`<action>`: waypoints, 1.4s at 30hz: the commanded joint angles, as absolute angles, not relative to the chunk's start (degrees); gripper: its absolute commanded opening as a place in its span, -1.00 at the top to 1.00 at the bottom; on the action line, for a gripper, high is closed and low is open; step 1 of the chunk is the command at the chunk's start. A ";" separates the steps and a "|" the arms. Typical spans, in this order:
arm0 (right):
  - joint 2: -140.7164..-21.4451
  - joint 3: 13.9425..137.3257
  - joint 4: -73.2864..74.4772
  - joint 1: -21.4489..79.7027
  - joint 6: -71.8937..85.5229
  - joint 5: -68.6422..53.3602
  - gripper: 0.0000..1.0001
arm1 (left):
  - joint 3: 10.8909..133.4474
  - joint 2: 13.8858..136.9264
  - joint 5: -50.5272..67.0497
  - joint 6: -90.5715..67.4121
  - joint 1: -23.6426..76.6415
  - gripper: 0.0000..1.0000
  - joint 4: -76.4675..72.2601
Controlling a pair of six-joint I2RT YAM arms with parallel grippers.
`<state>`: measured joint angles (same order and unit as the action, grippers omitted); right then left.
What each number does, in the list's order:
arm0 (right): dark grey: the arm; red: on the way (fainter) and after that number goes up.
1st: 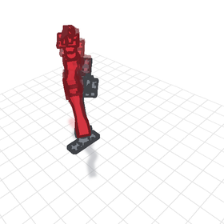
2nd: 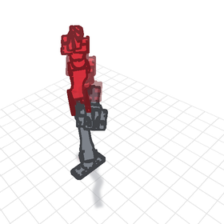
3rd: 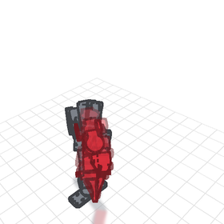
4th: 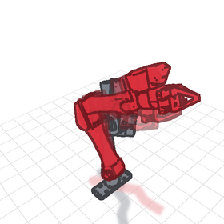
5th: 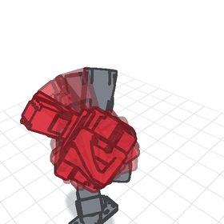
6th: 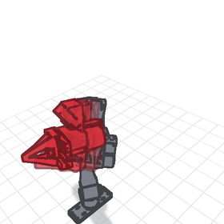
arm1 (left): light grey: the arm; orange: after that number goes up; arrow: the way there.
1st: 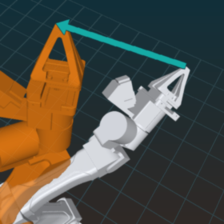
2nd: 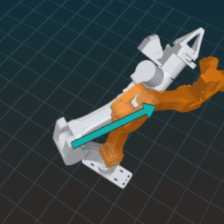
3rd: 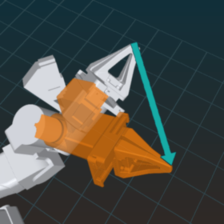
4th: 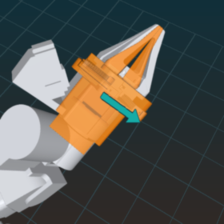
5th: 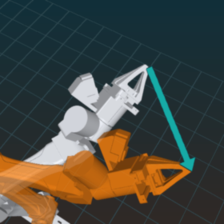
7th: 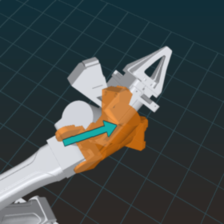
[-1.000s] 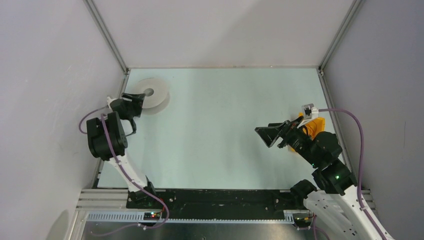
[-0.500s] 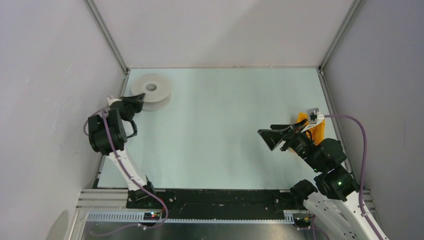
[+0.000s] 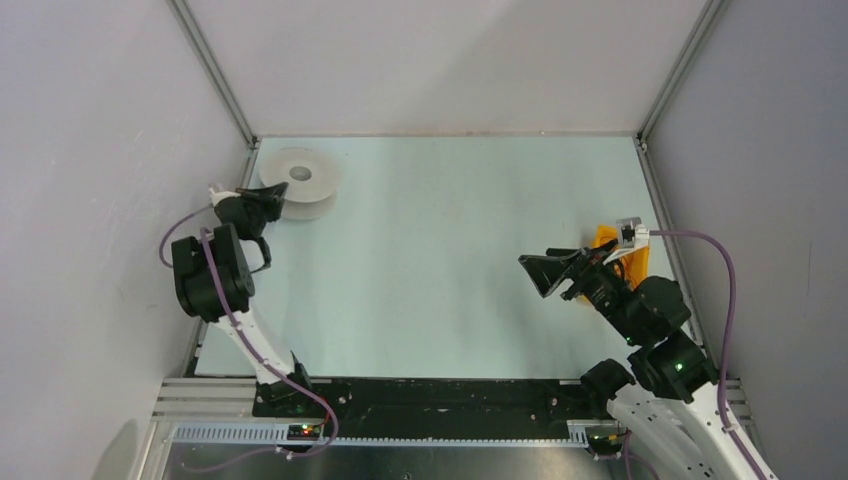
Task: Wrap the cables
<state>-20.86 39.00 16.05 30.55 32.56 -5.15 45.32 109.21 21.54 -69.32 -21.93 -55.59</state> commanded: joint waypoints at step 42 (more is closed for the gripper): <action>-32.99 37.18 33.36 10.67 43.10 6.59 -0.72 | 72.55 75.65 -10.75 -10.81 44.43 1.00 34.05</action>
<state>-32.08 37.08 32.56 13.23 40.51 6.61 71.81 75.72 -7.40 -10.04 42.70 36.67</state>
